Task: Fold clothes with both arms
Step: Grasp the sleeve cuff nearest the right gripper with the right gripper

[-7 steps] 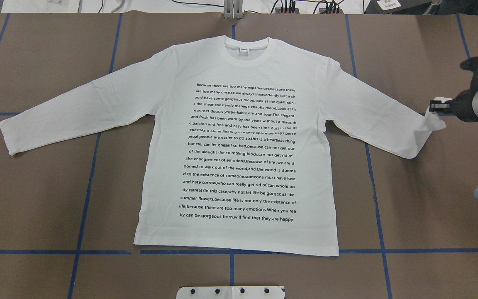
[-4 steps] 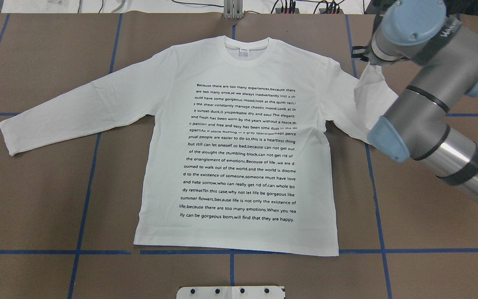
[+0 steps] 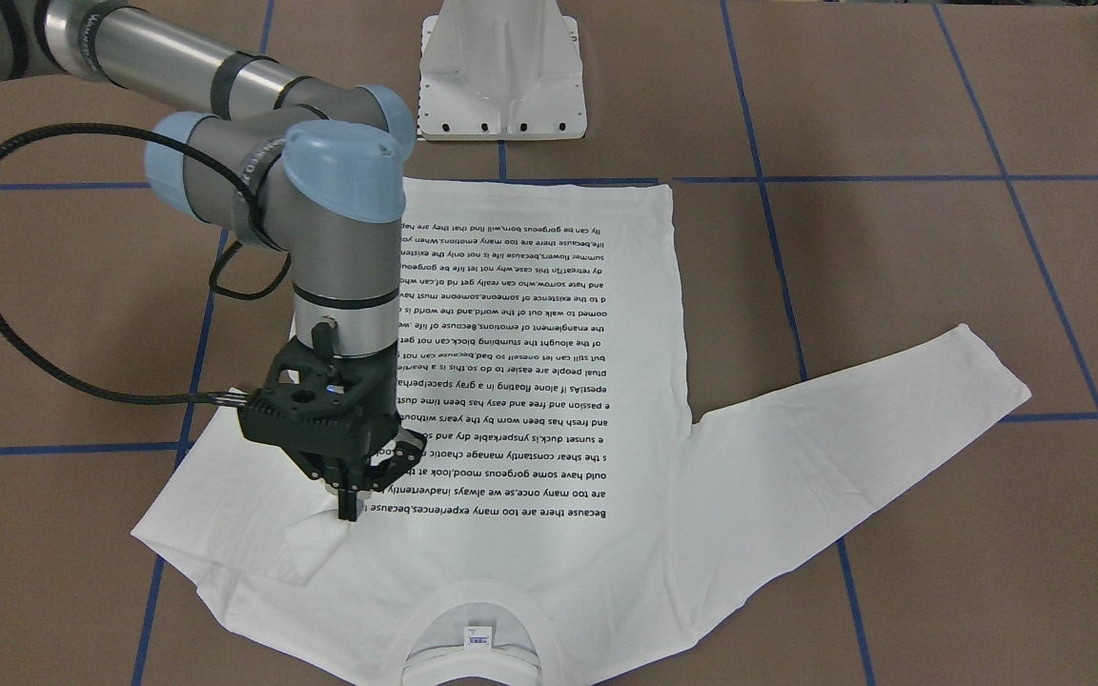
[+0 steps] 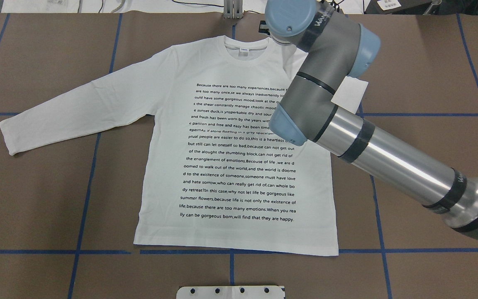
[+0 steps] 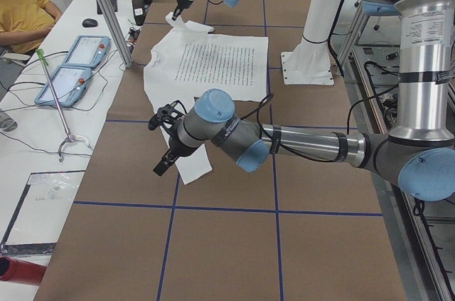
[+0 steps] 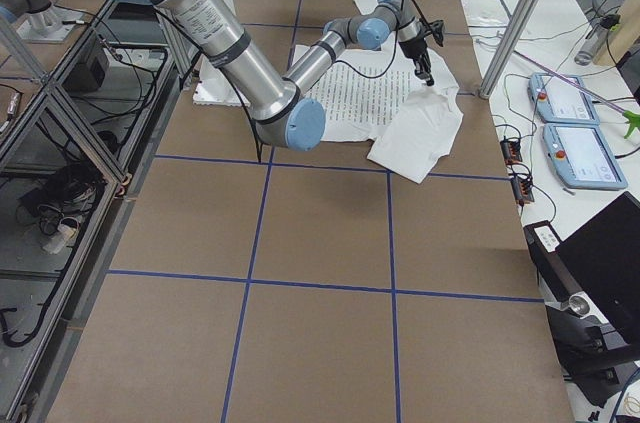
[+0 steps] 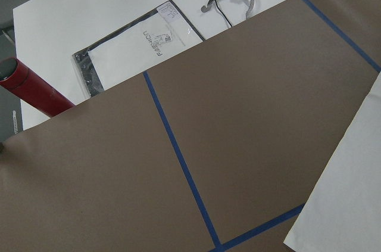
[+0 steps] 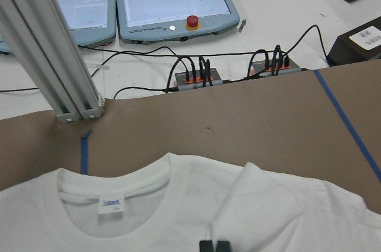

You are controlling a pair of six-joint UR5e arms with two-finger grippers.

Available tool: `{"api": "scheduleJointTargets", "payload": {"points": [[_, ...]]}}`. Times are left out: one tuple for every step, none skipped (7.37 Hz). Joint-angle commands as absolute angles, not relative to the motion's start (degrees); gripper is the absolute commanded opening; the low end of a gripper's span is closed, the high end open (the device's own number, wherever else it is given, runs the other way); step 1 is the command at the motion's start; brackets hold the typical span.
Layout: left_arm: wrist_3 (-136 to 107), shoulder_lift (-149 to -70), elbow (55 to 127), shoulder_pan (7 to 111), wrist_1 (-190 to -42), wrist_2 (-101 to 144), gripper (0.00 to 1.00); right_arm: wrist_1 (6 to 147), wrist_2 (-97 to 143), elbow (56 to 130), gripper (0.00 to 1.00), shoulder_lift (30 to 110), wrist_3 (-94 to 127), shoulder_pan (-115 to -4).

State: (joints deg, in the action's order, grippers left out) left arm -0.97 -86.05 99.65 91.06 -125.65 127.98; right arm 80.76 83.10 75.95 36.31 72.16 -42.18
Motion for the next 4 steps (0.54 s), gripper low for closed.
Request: {"api": "scheduleJointTargets", "payload": {"points": [[-1.0,-86.0,99.0,91.1,-125.7,128.0,1.00,77.9,80.4,68.7,0.00,28.6,74.9,-37.8],[-1.0,-86.0,98.7,91.1,-125.7,128.0,1.00,77.8,77.5,66.2,0.00,26.6,75.1,-35.3],[-1.0,-86.0,98.4,91.1,-125.7,128.0,1.00,77.7,76.1,64.5,0.00,25.3,75.0,-33.2],[-1.1,-86.0,98.1,91.1,-125.7,128.0,1.00,77.7,76.1,63.6,0.00,24.4,75.0,-31.7]]}}
